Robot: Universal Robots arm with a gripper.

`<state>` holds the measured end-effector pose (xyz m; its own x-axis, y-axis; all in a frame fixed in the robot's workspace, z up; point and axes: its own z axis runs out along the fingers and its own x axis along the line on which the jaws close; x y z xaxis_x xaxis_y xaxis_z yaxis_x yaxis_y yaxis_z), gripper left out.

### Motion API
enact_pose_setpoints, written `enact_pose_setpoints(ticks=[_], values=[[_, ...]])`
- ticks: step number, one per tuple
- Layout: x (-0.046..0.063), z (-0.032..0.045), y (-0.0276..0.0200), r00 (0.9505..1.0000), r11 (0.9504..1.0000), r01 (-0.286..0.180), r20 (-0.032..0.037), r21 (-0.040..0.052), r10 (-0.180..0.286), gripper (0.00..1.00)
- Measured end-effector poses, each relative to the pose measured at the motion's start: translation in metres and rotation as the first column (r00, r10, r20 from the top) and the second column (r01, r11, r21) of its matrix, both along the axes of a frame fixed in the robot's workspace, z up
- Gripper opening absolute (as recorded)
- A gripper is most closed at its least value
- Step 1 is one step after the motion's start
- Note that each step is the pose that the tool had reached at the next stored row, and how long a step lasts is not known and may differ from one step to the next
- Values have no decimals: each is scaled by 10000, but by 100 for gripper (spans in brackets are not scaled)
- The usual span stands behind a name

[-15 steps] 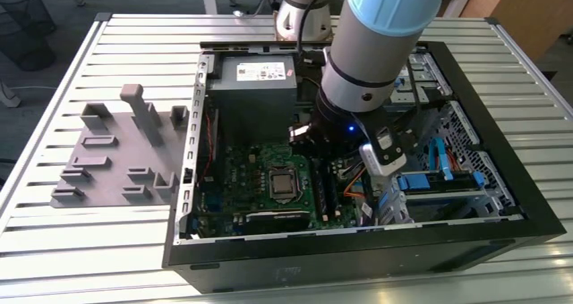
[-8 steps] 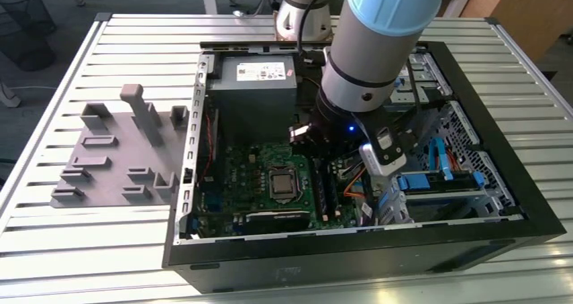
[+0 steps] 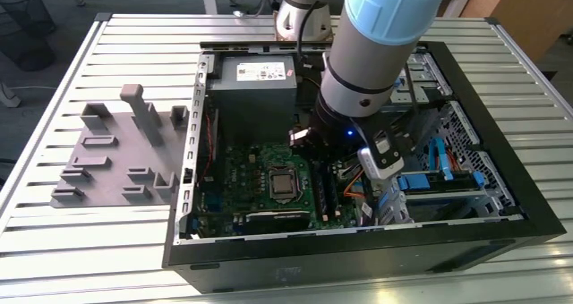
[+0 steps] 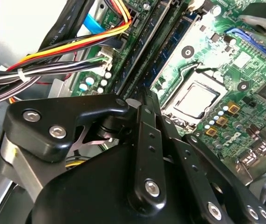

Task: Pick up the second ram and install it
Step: 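Press down the second ram until it locks into place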

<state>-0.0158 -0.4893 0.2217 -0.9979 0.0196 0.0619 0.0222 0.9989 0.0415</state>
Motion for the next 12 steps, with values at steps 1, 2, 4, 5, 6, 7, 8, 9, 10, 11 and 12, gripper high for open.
enact_pose_setpoints(ticks=[1, 2, 4, 5, 6, 7, 8, 9, 10, 11, 12], values=[[0, -11, 0, 10000, 10000, 1, -2, -3, -1, 11], [-1, -19, -1, 10000, 10000, 0, -4, -10, 0, 11], [-1, -38, -2, 10000, 10000, 0, -6, -14, 0, 11], [0, -49, -1, 10000, 10000, 0, -2, -8, 0, 11], [0, -57, -1, 10000, 10000, 0, -2, -4, 0, 11], [-1, -63, -1, 10000, 10000, 0, -4, -10, 0, 11], [-1, -71, -2, 10000, 10000, 0, -6, -13, 0, 11], [-1, -80, -2, 10000, 10000, 0, -6, -17, 0, 11], [0, -80, -1, 10000, 10000, 1, -6, -19, -1, 11], [0, -74, -2, 10000, 10000, 0, -7, -22, 0, 11], [0, -64, 0, 10000, 10000, 1, -3, -13, -1, 11]])
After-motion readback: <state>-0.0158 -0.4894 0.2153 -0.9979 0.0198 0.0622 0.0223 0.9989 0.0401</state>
